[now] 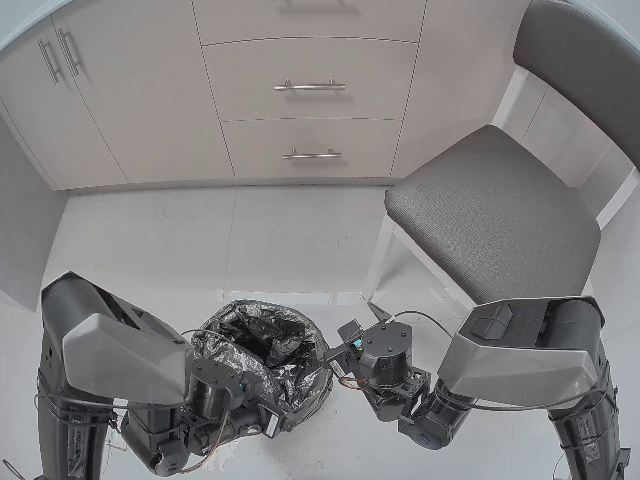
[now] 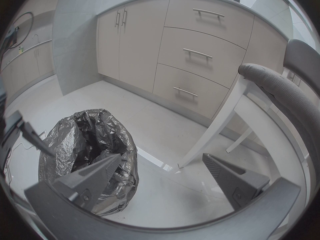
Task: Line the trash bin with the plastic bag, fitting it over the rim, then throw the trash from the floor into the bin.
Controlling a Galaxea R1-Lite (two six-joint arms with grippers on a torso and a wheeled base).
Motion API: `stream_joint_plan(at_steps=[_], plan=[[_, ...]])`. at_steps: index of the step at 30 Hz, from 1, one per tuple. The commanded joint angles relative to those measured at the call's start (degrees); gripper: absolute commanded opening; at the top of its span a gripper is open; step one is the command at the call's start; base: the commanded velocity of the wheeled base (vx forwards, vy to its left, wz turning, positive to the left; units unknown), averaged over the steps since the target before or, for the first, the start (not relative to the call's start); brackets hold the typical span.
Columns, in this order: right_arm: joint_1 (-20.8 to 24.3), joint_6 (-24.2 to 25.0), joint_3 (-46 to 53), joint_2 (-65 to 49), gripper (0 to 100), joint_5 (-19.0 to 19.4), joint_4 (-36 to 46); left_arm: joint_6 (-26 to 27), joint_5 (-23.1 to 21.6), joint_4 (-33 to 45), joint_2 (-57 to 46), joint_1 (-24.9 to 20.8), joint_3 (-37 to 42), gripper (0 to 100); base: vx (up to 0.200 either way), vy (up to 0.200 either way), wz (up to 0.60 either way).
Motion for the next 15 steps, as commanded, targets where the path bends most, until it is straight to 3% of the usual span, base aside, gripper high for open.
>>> stream_joint_plan(at_steps=[1, 8, 15], plan=[[-0.1, 0.0, 0.0, 0.9, 100, -0.1, -0.5, 0.1, 0.7, 0.2, -1.8, 5.5, -2.6, 100, 0.000, 0.000, 0.00], [-0.2, 0.0, -0.1, 1.2, 100, -0.1, -0.9, 0.1, 6.6, 0.3, 0.2, 9.6, -7.9, 100, 0.000, 0.000, 0.00], [-0.4, 0.0, -0.3, 2.1, 100, -0.1, -1.0, 0.3, 12.7, 2.2, 2.5, 10.0, -12.8, 100, 0.000, 0.000, 0.00]])
